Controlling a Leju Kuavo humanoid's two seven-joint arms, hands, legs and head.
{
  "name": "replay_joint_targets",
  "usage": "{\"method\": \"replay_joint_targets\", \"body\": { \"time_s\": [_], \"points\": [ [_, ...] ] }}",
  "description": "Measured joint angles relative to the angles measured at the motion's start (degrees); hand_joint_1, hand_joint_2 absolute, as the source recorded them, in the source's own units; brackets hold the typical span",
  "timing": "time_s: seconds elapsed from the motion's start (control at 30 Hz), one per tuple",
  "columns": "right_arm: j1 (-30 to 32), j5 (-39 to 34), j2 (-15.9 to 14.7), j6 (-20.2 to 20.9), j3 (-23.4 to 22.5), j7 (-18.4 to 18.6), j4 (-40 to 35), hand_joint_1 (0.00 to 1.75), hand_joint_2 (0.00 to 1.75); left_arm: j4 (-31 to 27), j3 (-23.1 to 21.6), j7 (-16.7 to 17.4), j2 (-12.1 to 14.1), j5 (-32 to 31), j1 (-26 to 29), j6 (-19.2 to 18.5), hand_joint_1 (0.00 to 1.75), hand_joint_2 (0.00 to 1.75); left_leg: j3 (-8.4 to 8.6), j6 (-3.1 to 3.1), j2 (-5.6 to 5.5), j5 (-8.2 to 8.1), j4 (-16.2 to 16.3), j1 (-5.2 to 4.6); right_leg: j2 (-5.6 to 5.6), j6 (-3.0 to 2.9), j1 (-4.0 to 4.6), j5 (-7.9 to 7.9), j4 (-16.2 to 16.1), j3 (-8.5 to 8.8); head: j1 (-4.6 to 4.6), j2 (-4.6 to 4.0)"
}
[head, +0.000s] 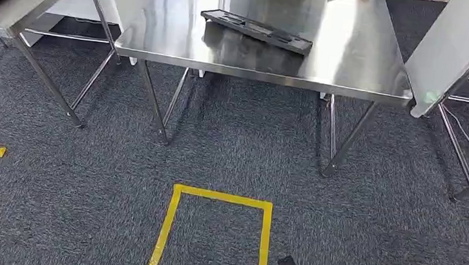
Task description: Take the parts from the cabinet and place them on the table.
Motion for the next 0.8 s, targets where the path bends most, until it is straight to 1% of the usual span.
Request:
{"method": "replay_joint_targets", "body": {
  "time_s": [0.03,0.07,0.1,0.13,0.17,0.2,0.23,0.27,0.3,0.33,0.37,0.4,0.43,0.47,0.5,0.53,0.57,0.6,0.63,0.67,0.7,0.73,0.77,0.8],
  "points": [
    [0.01,0.22,0.0,0.0,0.15,-0.43,0.0,0.0,0.0,0.0,0.09,0.17,0.0,0.02,0.0,0.37,0.0,0.0,-0.99,-0.24,-0.01,-2.56,4.51,0.1,-0.1,-0.09,0.17,0.49,0.19,-0.59,0.0,0.0],
    [0.01,0.35,0.0,-0.02,0.2,-0.76,0.0,0.0,0.0,0.0,0.2,0.42,0.0,0.11,0.0,0.59,0.0,0.0,-1.61,-0.39,-0.01,-3.64,8.15,0.22,-0.19,-0.08,0.3,1.01,0.47,-1.12,0.04,0.0],
    [-0.01,0.39,0.0,-0.07,0.22,-1.11,0.0,0.0,0.0,0.0,0.39,0.55,0.0,0.28,0.0,0.72,0.0,0.0,-1.31,-0.43,-0.02,-2.95,9.8,0.32,-0.31,0.14,0.36,1.41,0.82,-2.12,-0.02,0.0],
    [-0.03,0.39,-0.02,-0.17,0.22,-1.53,0.0,0.0,0.0,0.0,0.44,0.67,-0.02,0.37,-0.01,0.83,0.0,0.0,0.4,-0.39,0.0,-1.03,8.67,0.38,-0.34,0.17,0.37,1.87,1.33,-3.1,0.0,0.0],
    [-0.07,0.44,-0.02,-0.33,0.22,-1.88,0.0,0.0,0.0,0.0,0.48,0.81,-0.02,0.48,0.01,0.92,0.0,0.0,3.09,-0.32,0.0,0.77,5.41,0.45,-0.34,0.37,0.33,1.99,1.84,-3.9,0.0,0.0],
    [-0.18,0.46,0.0,-0.44,0.22,-2.36,0.0,0.0,0.0,0.0,0.52,0.81,-0.04,0.48,0.0,1.05,0.0,0.0,6.86,-0.14,-0.02,2.09,0.17,0.49,-0.31,0.52,0.28,2.09,2.39,-4.47,-0.02,0.0],
    [-0.35,0.02,0.04,-0.59,0.2,-2.84,0.0,0.0,0.0,0.0,0.55,0.81,-0.04,0.52,-0.07,1.25,0.0,0.0,9.94,0.15,-0.22,1.71,-4.63,0.49,-0.32,0.66,0.27,2.17,2.88,-4.93,0.0,0.0],
    [-0.62,-1.09,0.11,-1.0,0.13,-3.54,0.0,0.0,0.0,0.0,0.55,0.81,-0.04,0.68,-0.13,1.44,0.0,0.0,11.29,0.33,-0.4,0.8,-6.81,0.23,-0.37,1.01,0.73,2.39,3.27,-5.57,0.0,0.0],
    [-0.98,-1.91,0.2,-1.27,-0.07,-3.91,0.0,0.0,0.0,0.02,0.57,0.81,-0.04,0.72,-0.14,1.62,0.0,0.0,11.09,0.41,-0.41,0.87,-7.09,0.04,-0.4,1.74,0.54,2.88,3.3,-5.88,0.11,0.0],
    [-1.21,-2.4,0.33,-1.61,-0.31,-4.19,0.0,0.0,0.0,0.02,0.63,0.83,-0.04,0.85,-0.11,1.92,0.0,0.0,10.79,0.69,-0.39,1.04,-7.14,-0.22,-0.39,2.23,0.42,3.21,3.24,-6.05,0.07,0.0],
    [-1.31,-2.67,0.53,-1.79,-0.55,-4.24,0.0,0.0,0.0,0.0,0.77,1.07,-0.04,1.05,-0.11,2.49,0.0,0.0,10.62,0.96,-0.39,1.22,-7.28,-0.42,-0.39,2.86,0.22,3.66,3.19,-6.27,0.02,0.0],
    [-1.26,-2.67,0.52,-1.92,-0.64,-4.24,0.02,0.0,0.0,0.02,0.94,1.29,-0.15,1.33,-0.14,3.06,0.0,0.0,10.54,1.59,-0.25,1.64,-8.58,-0.14,-0.39,3.22,0.41,3.74,3.35,-6.67,0.07,0.0],
    [-1.3,-2.32,0.52,-1.94,-0.68,-4.22,0.04,0.0,0.0,0.04,1.16,1.51,-0.15,1.94,-0.37,3.84,0.0,0.0,10.25,2.1,0.04,2.2,-9.09,0.13,-0.2,3.0,0.16,2.33,4.3,-7.42,0.02,0.02],
    [-1.38,-1.91,0.54,-1.99,-0.68,-4.17,0.04,0.0,0.0,0.09,1.44,1.55,-0.15,2.58,-0.55,4.91,0.0,0.0,9.4,2.9,0.03,2.86,-9.2,0.09,0.01,2.43,0.27,-0.37,6.67,-8.69,0.26,0.0],
    [-1.59,-1.4,0.57,-1.99,-0.68,-4.04,0.04,0.0,0.0,0.18,1.68,1.57,-0.15,3.04,-0.57,5.66,0.0,0.0,8.68,2.9,0.07,3.42,-9.19,0.05,0.12,2.03,0.26,-3.11,10.21,-9.69,0.31,0.02],
    [-1.86,-0.83,0.59,-1.97,-0.68,-3.82,0.04,0.0,0.0,0.44,2.12,1.57,-0.15,3.52,-0.57,6.56,0.0,0.0,7.84,2.91,0.19,4.06,-9.17,-0.03,0.18,1.88,0.19,-5.7,14.77,-10.77,0.33,0.0],
    [-2.07,-0.09,0.63,-1.86,-0.66,-3.52,0.04,0.0,0.0,0.65,2.47,1.74,-0.15,3.61,-0.57,7.27,0.0,0.0,7.05,2.91,0.36,4.66,-9.14,-0.05,0.18,2.11,0.15,-6.99,18.31,-11.4,0.3,0.0],
    [-2.28,0.47,0.63,-1.64,-0.63,-3.02,0.04,0.0,0.0,0.68,2.86,2.05,-0.15,3.52,-0.57,7.56,0.0,0.0,6.28,2.83,0.44,5.3,-9.13,-0.07,0.18,2.69,0.09,-6.72,20.17,-11.13,0.29,0.0],
    [-2.45,0.83,0.63,-1.57,-0.61,-2.75,0.04,0.0,0.0,0.7,3.28,2.34,-0.15,3.28,-0.57,7.65,0.0,0.0,5.53,2.74,0.5,5.89,-9.1,-0.05,0.17,3.52,0.0,-5.24,19.64,-9.89,0.33,0.0],
    [-2.69,1.26,0.63,-1.44,-0.53,-2.47,0.04,0.0,0.0,0.72,3.84,2.79,-0.17,2.3,-0.56,7.69,0.0,0.0,4.8,2.54,0.54,6.48,-9.06,-0.01,0.17,4.4,-0.13,-3.15,17.23,-7.84,0.31,0.0],
    [-3.0,1.77,0.63,-1.31,-0.4,-2.21,0.04,0.0,0.0,0.77,4.5,3.06,-0.17,1.3,-0.57,7.69,0.0,0.0,3.98,2.21,0.53,7.14,-8.95,0.07,0.17,5.12,-0.32,-1.14,12.62,-4.62,0.31,0.02],
    [-3.34,1.94,0.61,-1.22,-0.37,-2.05,0.04,0.0,0.0,0.79,5.16,3.21,-0.17,0.39,-0.57,7.69,0.0,0.0,3.41,1.87,0.48,7.68,-8.68,0.07,0.18,5.21,-0.48,-0.66,7.45,-1.17,0.31,0.0],
    [-3.81,2.1,0.7,-1.09,-0.35,-1.92,0.04,0.0,0.0,0.79,5.93,3.45,-0.17,-0.7,-0.56,7.74,0.0,0.0,2.75,1.4,0.49,8.09,-8.34,-0.27,0.23,4.61,-0.23,-2.35,1.59,2.78,0.39,0.02],
    [-4.02,2.29,0.74,-1.09,-0.33,-1.92,0.04,0.0,0.0,0.83,6.64,3.69,-0.15,-1.45,-0.58,7.76,0.0,0.0,2.63,1.1,0.59,8.71,-8.3,-0.21,0.46,3.62,0.04,-3.08,-0.28,3.39,0.18,0.02]
  ]
}}
